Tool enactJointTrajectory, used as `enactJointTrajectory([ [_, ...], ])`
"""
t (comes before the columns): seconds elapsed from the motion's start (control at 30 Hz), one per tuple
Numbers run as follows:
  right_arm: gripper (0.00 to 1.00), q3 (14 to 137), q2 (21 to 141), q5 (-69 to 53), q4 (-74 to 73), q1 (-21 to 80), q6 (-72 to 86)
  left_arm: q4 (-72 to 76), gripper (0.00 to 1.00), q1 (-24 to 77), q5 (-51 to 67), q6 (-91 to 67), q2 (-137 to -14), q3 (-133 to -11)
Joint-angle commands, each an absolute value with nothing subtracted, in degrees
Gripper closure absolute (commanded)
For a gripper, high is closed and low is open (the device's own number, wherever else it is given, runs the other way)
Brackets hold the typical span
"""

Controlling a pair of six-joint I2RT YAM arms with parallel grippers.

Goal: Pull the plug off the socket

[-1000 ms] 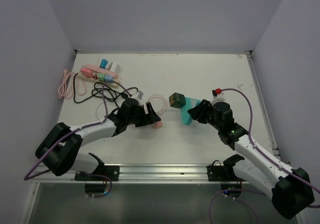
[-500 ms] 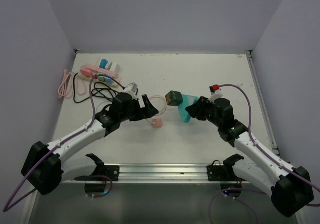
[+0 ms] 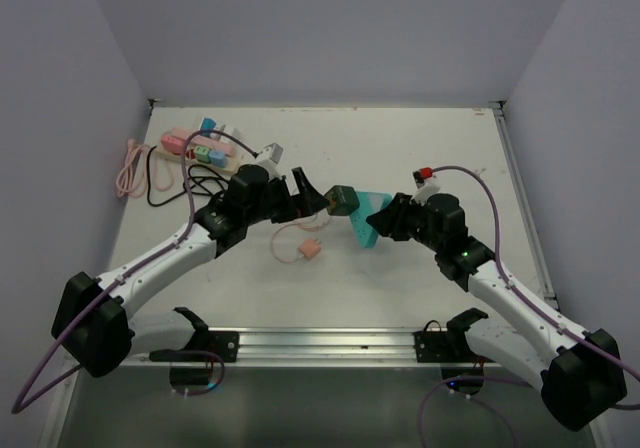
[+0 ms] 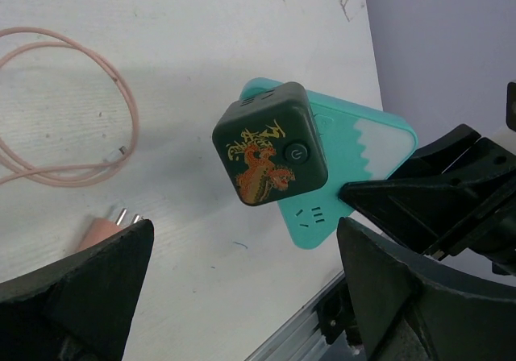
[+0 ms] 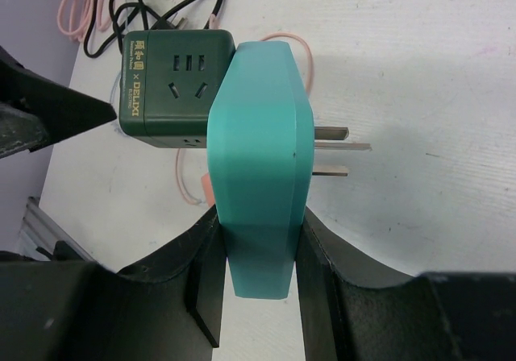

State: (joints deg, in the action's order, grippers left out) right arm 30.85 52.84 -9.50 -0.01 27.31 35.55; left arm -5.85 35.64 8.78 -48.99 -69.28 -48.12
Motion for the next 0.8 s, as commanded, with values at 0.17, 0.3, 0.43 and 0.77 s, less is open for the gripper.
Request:
enactJointTrajectory([
  [0.17, 1.0, 33.8, 51.7, -12.0, 5.1, 27.3, 35.5, -2.3, 0.0, 36.4, 10.5, -54.9, -75.8, -54.9],
  [0.3, 1.0, 33.8, 51.9, -12.3, 5.4, 27.2, 35.7, -2.2, 0.0, 37.6, 8.8, -56.2, -78.0, -57.1],
  [0.43, 1.0, 33.8, 51.9, -12.2, 5.7, 27.2, 35.9, -4.0, 0.0, 39.2, 6.8, -57.7, -81.6, -59.2],
  [0.77, 1.0, 33.2, 51.9, -12.2, 6.7, 27.2, 36.6, -4.0, 0.12, 42.2, 4.6, -58.6, -86.8, -61.9],
])
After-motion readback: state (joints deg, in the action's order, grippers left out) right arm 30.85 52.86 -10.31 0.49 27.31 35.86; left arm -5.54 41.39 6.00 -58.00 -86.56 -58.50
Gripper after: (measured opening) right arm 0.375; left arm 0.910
